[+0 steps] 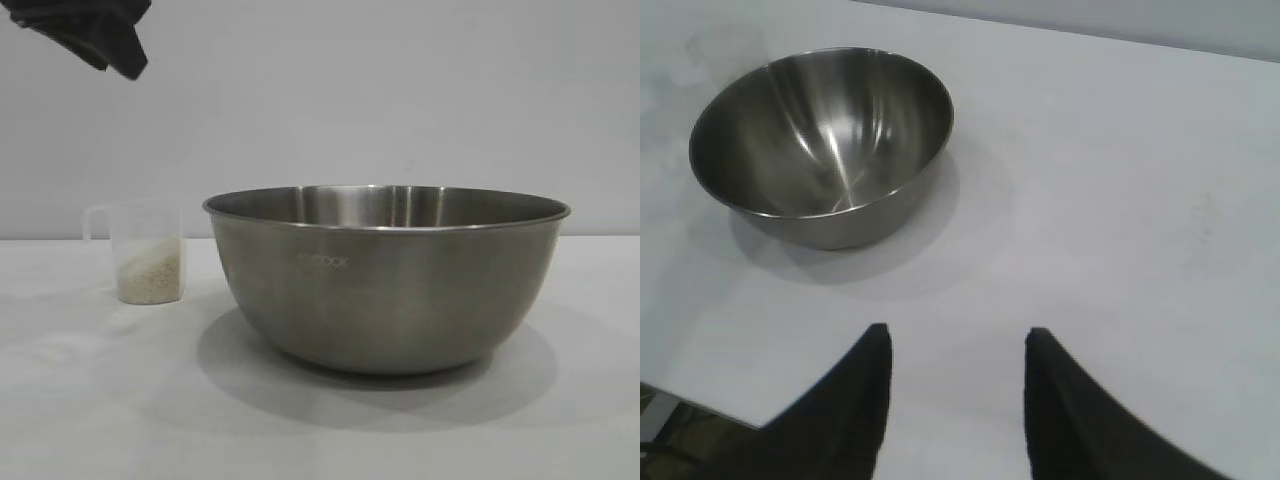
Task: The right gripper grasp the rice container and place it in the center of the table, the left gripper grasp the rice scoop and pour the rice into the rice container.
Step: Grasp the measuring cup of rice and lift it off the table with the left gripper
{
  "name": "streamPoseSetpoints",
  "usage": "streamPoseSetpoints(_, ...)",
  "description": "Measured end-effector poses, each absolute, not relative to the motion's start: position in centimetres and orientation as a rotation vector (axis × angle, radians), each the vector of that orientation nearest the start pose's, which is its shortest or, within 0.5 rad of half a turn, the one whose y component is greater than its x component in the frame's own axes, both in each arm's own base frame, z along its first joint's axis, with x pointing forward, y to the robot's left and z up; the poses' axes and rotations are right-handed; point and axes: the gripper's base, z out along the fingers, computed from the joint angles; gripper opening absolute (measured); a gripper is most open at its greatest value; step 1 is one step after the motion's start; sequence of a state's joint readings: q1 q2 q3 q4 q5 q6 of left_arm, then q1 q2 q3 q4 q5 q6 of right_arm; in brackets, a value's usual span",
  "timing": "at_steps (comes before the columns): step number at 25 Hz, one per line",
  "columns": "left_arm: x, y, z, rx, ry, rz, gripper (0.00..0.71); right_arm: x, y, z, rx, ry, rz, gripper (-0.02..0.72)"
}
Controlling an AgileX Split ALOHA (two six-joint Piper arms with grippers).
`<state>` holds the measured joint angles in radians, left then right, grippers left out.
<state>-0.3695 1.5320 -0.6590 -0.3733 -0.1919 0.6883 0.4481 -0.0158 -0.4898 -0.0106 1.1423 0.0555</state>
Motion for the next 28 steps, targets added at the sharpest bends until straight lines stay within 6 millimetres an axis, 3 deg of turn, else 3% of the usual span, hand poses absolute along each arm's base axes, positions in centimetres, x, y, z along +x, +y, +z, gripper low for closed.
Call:
streamPoseSetpoints(5, 24.9, -9.0, 16.3, 0.739, 2.136, 0.069, 0.224, -0.8, -0.5, 26.8, -0.415, 2.093, 0.285, 0.265)
streamPoseSetpoints(9, 23.7, -8.4, 15.1, 0.551, 2.235, -0.011, 0.224, -0.8, -0.5, 26.8, -0.415, 2.093, 0.285, 0.265)
streamPoseSetpoints(19, 23.4, -8.3, 14.8, -0.082, 2.328, -0.285, 0.224, -0.8, -0.5, 26.8, -0.415, 2.093, 0.285, 0.265)
streamPoseSetpoints(28, 23.9, -8.4, 14.8, -0.153, 2.273, -0.328, 0.224, -0.8, -0.5, 26.8, -0.415, 2.093, 0.285, 0.265)
